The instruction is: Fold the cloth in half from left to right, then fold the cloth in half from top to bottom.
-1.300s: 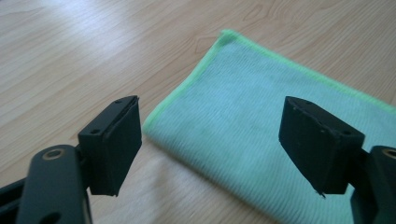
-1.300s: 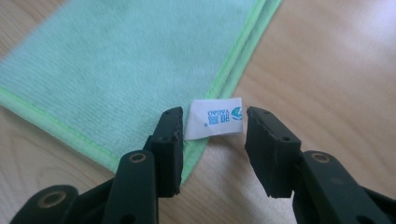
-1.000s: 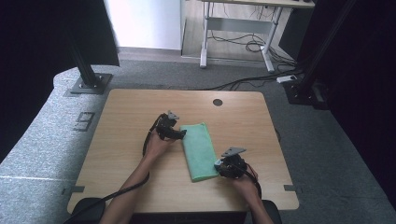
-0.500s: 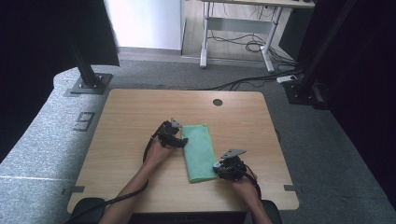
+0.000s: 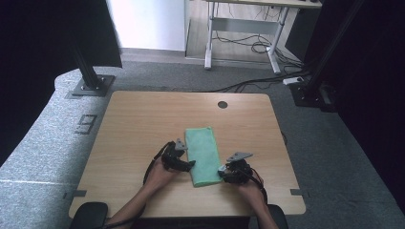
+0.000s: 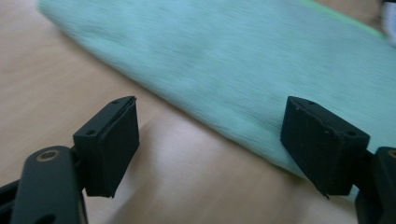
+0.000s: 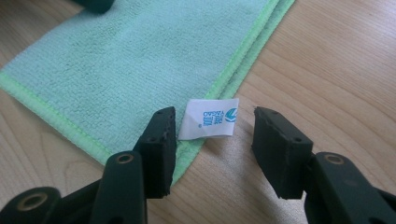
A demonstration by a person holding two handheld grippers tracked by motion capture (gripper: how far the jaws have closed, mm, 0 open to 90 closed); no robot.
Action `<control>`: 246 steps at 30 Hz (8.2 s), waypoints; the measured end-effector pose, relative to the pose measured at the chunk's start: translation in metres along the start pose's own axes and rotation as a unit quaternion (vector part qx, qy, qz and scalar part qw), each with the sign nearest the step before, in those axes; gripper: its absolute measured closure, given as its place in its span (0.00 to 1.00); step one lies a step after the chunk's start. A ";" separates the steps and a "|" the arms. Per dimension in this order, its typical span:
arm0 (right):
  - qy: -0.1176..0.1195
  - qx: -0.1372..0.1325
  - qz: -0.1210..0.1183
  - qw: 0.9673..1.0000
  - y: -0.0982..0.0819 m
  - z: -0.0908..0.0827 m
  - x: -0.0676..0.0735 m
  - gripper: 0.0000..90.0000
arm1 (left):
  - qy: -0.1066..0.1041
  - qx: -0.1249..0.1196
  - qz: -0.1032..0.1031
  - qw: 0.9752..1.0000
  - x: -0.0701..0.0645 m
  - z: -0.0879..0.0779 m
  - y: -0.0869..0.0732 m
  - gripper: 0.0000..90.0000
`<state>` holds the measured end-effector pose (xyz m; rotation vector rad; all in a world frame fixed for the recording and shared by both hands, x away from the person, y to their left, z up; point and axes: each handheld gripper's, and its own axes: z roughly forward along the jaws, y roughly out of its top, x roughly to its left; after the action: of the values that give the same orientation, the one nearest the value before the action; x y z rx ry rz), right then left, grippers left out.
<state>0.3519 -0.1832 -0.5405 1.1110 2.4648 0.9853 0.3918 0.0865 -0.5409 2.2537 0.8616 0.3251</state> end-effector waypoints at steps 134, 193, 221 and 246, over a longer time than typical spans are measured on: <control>-0.044 -0.026 0.027 0.998 -0.014 0.007 -0.024 0.00 | 0.052 0.017 -0.054 0.997 0.048 -0.062 -0.077 0.00; 0.000 0.004 -0.041 0.999 0.023 0.036 0.056 0.00 | 0.039 -0.001 -0.061 0.997 0.046 -0.048 -0.028 0.00; 0.034 -0.008 -0.016 0.999 0.042 0.032 0.040 0.15 | 0.051 0.014 -0.061 0.997 0.057 -0.020 -0.032 0.00; -0.003 -0.015 0.006 1.000 0.125 0.071 -0.018 0.38 | 0.052 0.013 -0.062 0.997 0.057 -0.020 -0.032 0.00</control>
<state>0.4685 -0.1033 -0.5090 1.1196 2.4331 1.0187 0.4093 0.1519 -0.5491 2.2108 1.0615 0.3777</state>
